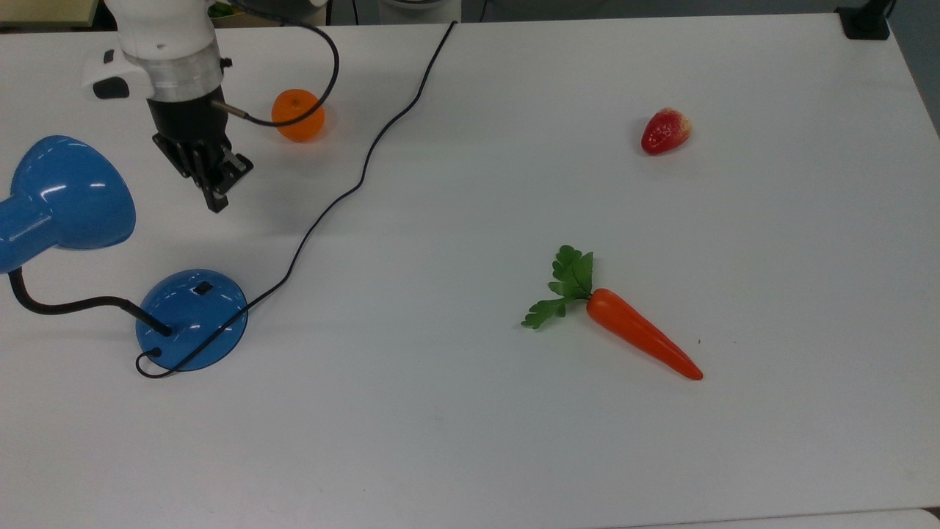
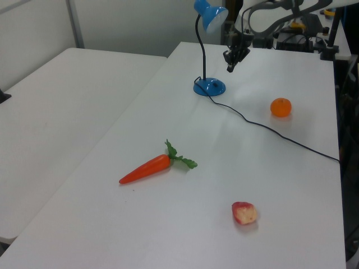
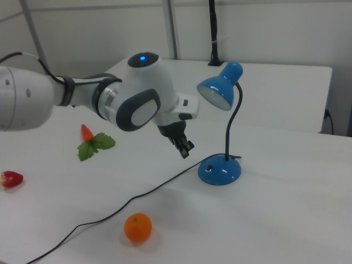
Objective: Turn off lamp
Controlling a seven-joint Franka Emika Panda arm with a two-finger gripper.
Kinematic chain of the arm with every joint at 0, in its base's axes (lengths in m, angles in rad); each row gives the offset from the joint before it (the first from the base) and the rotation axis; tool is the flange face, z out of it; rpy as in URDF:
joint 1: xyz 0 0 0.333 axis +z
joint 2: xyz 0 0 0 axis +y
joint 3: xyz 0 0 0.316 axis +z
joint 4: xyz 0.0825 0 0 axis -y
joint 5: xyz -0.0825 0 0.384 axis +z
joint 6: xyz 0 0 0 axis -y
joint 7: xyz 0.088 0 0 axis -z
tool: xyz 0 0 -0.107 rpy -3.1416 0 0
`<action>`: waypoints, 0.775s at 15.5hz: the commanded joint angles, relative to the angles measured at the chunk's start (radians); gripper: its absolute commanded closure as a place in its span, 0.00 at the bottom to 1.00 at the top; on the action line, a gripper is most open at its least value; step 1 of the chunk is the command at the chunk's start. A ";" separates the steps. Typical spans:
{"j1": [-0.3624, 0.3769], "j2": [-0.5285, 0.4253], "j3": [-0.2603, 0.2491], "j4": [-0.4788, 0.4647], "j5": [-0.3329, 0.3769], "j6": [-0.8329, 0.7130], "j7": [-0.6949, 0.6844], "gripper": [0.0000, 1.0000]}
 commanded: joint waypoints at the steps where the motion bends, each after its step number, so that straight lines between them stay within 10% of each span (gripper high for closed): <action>1: -0.031 -0.115 0.019 -0.046 0.000 -0.133 -0.091 1.00; 9: -0.013 -0.228 0.016 -0.062 0.008 -0.377 -0.222 0.78; 12: -0.008 -0.227 0.016 -0.042 0.008 -0.386 -0.233 0.00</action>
